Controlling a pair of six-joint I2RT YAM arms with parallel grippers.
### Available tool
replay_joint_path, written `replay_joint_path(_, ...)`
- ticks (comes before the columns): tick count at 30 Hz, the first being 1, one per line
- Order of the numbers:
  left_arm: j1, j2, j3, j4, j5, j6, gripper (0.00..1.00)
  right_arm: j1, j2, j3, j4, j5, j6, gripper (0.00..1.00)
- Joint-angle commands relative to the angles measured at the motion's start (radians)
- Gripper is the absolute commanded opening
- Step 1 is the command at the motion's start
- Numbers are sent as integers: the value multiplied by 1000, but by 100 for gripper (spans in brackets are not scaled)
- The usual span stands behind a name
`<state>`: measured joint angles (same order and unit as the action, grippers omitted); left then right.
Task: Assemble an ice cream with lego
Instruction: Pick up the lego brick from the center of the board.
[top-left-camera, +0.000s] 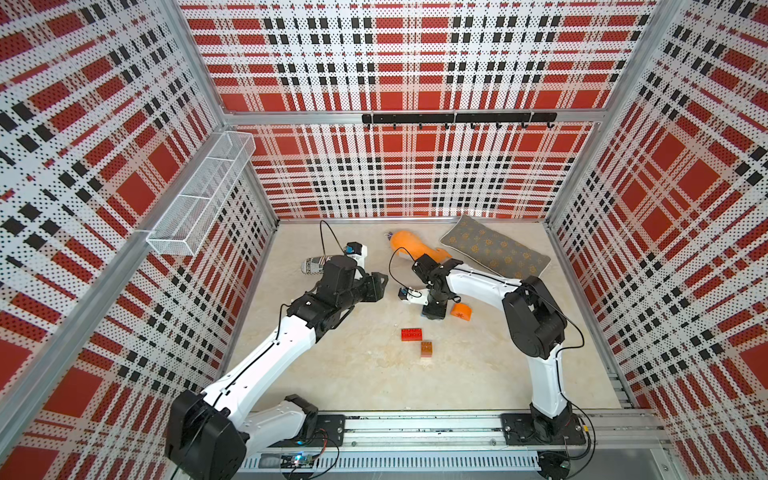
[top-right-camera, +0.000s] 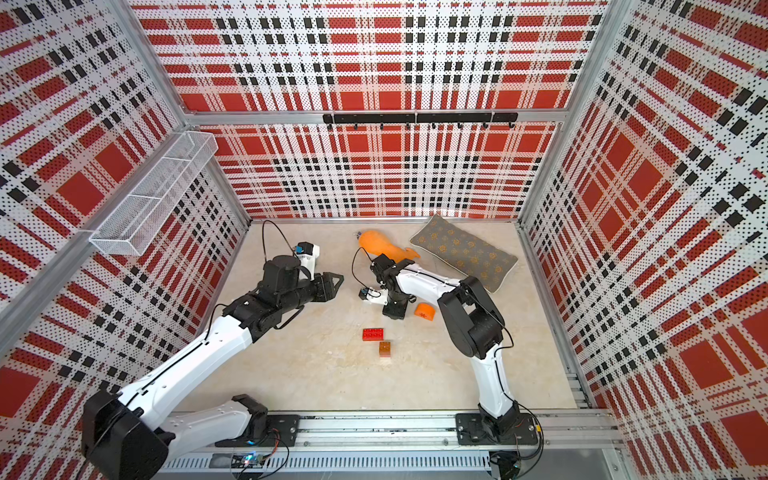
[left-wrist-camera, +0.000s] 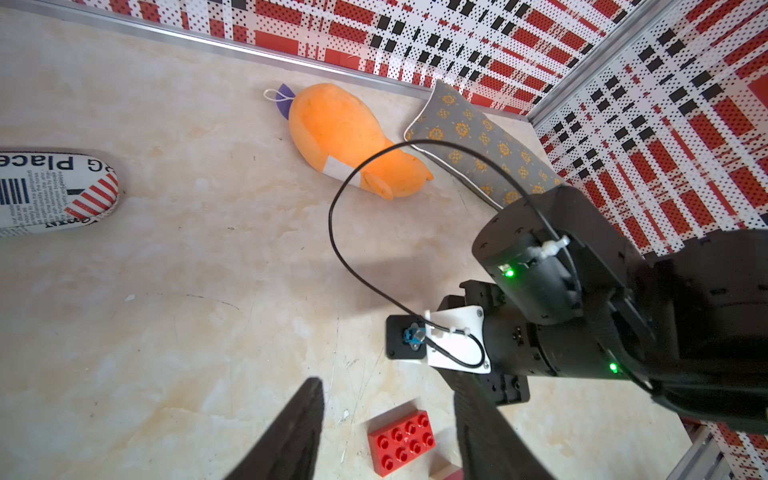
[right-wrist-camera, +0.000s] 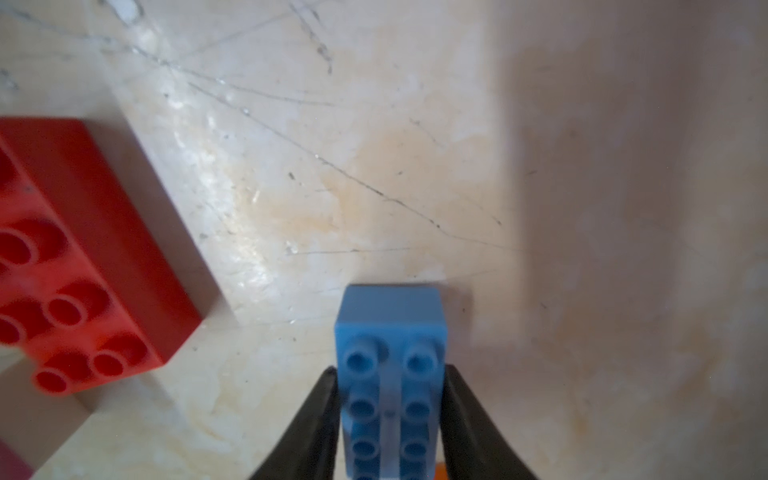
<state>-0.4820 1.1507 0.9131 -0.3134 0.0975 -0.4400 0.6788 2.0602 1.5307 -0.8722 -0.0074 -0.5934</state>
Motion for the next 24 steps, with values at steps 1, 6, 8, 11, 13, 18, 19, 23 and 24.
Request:
replay_joint_path(1, 5, -20, -16, 18, 0, 15, 55, 7, -39, 5, -1, -13, 10, 50)
replay_joint_path(6, 5, -26, -17, 14, -5, 16, 55, 8, -25, 20, -10, -11, 16, 54)
replay_joint_path(8, 5, -26, -18, 13, -4, 16, 55, 8, -22, 23, -10, -11, 16, 55)
replay_joint_path(11, 5, -25, -17, 13, -7, 15, 55, 8, -17, 23, -10, -11, 16, 55)
replay_joint_path(13, 4, -22, -17, 14, -7, 14, 55, 7, -14, 24, -11, -15, 15, 53)
replay_joint_path(18, 4, -20, -21, 13, -6, 17, 55, 7, 0, 25, -12, -17, 17, 52)
replay_joint_path(19, 4, -20, -22, 13, -7, 17, 55, 7, 3, 26, -12, -17, 17, 52)
replay_joint_path(23, 4, -22, -25, 13, -8, 18, 55, 8, 12, 29, -16, -19, 19, 51)
replay_joint_path(24, 5, -22, -27, 14, -10, 20, 55, 7, 14, 31, -17, -19, 20, 51)
